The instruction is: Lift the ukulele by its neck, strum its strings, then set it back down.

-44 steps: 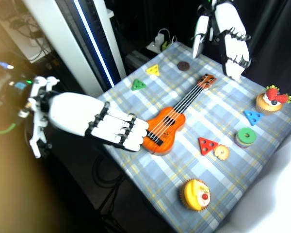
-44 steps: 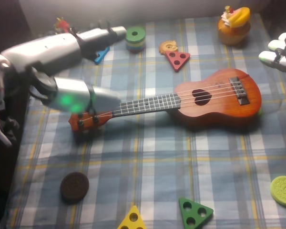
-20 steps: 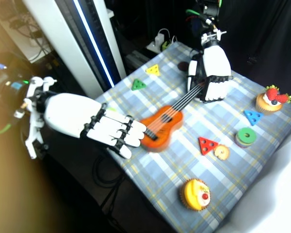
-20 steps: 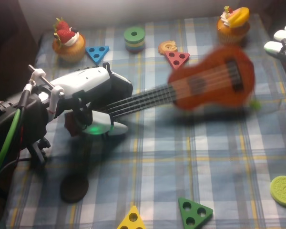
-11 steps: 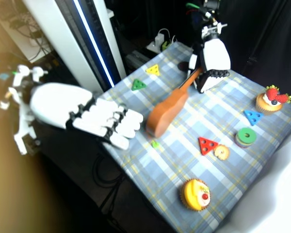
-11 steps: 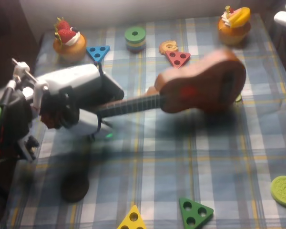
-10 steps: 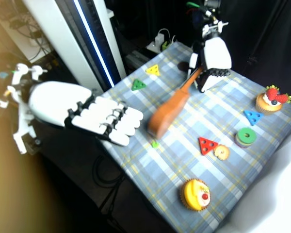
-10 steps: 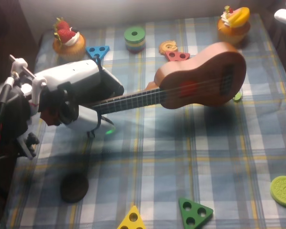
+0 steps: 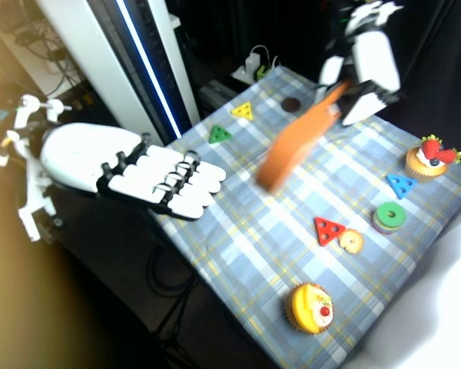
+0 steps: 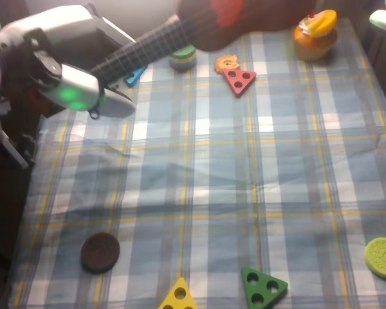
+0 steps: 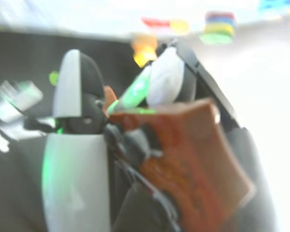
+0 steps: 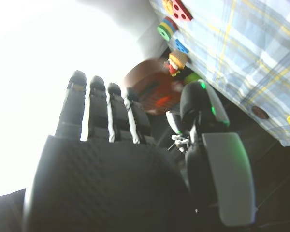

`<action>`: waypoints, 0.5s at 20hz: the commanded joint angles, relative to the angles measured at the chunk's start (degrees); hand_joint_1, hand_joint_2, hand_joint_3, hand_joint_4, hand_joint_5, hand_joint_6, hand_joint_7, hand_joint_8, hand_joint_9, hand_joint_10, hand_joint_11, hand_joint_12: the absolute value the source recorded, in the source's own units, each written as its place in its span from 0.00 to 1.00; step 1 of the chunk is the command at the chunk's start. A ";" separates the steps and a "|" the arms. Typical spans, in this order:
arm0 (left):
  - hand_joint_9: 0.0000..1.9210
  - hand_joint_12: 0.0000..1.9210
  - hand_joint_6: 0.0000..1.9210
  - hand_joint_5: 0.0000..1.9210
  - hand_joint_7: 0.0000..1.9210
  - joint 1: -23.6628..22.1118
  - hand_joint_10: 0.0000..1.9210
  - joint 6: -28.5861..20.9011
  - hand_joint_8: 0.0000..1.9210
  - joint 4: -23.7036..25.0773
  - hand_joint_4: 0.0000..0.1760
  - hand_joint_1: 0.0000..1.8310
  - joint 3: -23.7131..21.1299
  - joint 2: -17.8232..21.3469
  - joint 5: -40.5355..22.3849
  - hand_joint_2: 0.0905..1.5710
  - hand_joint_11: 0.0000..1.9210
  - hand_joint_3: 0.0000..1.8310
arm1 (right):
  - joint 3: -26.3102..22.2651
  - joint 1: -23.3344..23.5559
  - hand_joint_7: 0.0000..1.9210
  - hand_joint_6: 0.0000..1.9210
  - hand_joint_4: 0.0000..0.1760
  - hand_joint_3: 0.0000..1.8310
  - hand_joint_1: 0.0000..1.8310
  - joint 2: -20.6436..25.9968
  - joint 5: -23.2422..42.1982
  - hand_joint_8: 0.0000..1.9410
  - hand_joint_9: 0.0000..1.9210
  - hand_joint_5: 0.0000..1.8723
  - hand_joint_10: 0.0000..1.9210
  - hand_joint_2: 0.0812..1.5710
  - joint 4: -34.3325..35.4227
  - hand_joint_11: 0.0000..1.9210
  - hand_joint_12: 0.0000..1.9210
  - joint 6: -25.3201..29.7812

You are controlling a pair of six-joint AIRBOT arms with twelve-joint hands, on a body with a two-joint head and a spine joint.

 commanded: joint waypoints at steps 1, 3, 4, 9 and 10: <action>0.68 1.00 1.00 0.55 0.62 -1.59 1.00 -5.16 1.00 3.35 0.00 0.85 0.25 -0.09 -4.68 0.70 0.74 0.00 | -0.10 0.23 0.00 0.00 0.00 0.00 0.30 0.56 7.45 0.00 0.01 0.00 0.00 0.86 -0.11 0.00 0.00 0.41; 0.67 1.00 1.00 0.57 0.64 -3.81 1.00 -15.22 1.00 15.82 0.00 0.81 0.75 -0.05 -2.61 0.71 0.74 0.00 | -0.10 0.11 0.00 0.00 0.00 0.00 0.31 0.57 7.43 0.00 0.00 0.00 0.00 0.86 -0.33 0.00 0.00 0.82; 0.69 1.00 1.00 0.58 0.65 -4.52 1.00 -20.31 1.00 20.96 0.00 0.82 0.96 -0.10 -2.28 0.71 0.75 0.00 | -0.10 0.10 0.00 0.00 0.00 0.00 0.29 0.56 7.43 0.00 0.00 0.00 0.00 0.86 -0.48 0.00 0.00 1.04; 0.67 1.00 1.00 0.58 0.63 -8.47 1.00 -56.04 1.00 58.45 0.00 0.83 3.38 -2.18 -6.33 0.70 0.74 0.00 | -0.09 0.01 0.00 0.00 0.06 0.00 0.29 0.26 7.39 0.00 0.00 0.00 0.00 0.84 -1.46 0.00 0.00 2.52; 0.67 1.00 1.00 0.59 0.63 -8.60 1.00 -59.37 1.00 61.55 0.00 0.83 3.39 -2.20 -7.68 0.70 0.74 0.00 | -0.09 0.00 0.00 0.00 0.00 0.00 0.30 0.20 7.41 0.00 0.00 0.00 0.00 0.84 -1.80 0.00 0.00 2.91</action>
